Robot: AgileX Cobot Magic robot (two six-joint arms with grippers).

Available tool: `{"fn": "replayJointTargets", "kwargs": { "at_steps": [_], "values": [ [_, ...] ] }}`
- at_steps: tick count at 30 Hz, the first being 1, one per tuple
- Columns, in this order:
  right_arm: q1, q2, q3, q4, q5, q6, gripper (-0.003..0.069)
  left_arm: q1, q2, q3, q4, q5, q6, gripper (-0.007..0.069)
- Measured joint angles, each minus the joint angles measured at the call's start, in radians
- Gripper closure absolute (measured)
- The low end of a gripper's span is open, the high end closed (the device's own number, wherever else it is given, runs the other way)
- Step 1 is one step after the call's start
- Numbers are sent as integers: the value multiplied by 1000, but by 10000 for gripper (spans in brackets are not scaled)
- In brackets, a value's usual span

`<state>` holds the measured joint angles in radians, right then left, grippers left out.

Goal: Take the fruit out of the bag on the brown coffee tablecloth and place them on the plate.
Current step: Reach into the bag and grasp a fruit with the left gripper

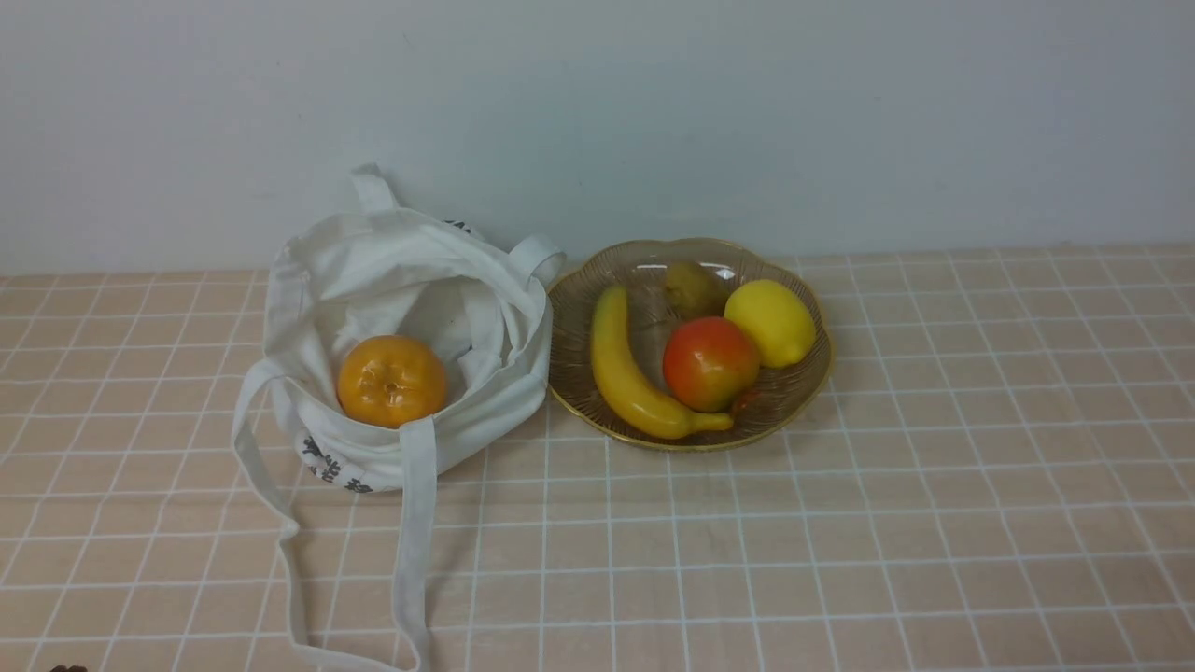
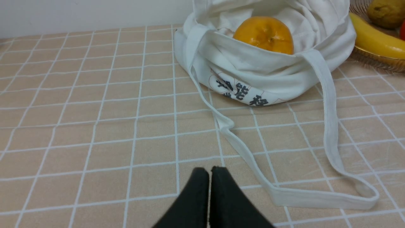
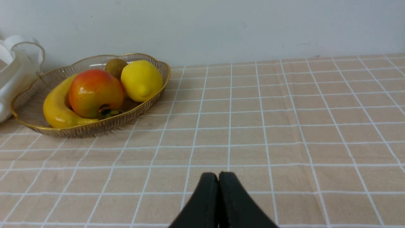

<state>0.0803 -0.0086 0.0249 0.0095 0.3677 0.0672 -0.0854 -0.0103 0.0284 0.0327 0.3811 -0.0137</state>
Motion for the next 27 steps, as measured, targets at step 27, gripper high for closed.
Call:
{"fn": "replayJointTargets", "kwargs": {
  "at_steps": [27],
  "values": [
    [0,0,0,0,0,0,673,0,0,0,-614,2,-365,632]
  ]
}}
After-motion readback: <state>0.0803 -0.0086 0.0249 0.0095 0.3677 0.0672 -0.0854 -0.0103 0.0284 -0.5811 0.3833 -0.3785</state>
